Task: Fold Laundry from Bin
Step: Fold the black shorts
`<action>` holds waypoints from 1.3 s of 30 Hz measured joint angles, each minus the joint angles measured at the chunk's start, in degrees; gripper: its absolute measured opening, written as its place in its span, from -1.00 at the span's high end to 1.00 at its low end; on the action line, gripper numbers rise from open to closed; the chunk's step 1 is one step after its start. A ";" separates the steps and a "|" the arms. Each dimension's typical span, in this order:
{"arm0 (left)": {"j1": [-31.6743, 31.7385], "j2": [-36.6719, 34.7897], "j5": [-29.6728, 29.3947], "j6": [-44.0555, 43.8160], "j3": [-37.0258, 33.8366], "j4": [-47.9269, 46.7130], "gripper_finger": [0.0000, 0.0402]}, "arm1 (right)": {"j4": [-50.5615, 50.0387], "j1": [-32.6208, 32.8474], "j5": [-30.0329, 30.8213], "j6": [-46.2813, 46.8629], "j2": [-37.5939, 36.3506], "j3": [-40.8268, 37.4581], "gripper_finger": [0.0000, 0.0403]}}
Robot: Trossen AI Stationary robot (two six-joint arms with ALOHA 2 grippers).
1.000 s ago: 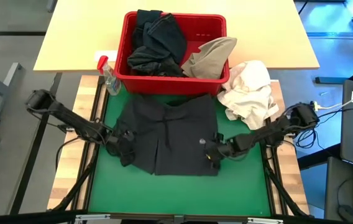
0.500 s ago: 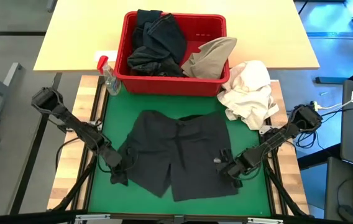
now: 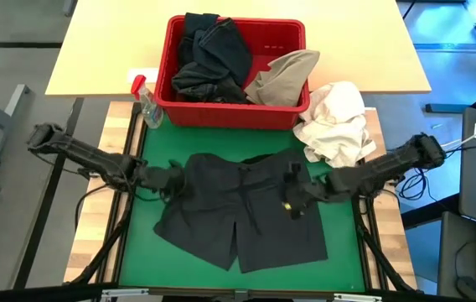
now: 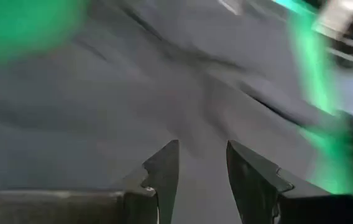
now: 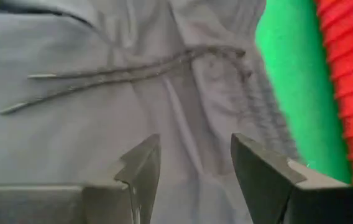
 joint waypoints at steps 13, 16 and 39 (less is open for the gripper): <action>16.49 13.52 -6.68 6.77 -3.67 4.07 0.36 | 21.03 -5.11 -11.14 7.92 2.70 -21.47 0.02; 19.33 16.73 -14.71 6.97 -3.65 3.19 0.36 | 22.41 -5.12 -10.98 8.85 3.51 -23.52 0.02; 20.59 11.63 5.47 17.38 7.48 3.43 0.36 | -5.53 -8.56 -0.91 16.60 -8.52 -6.88 0.02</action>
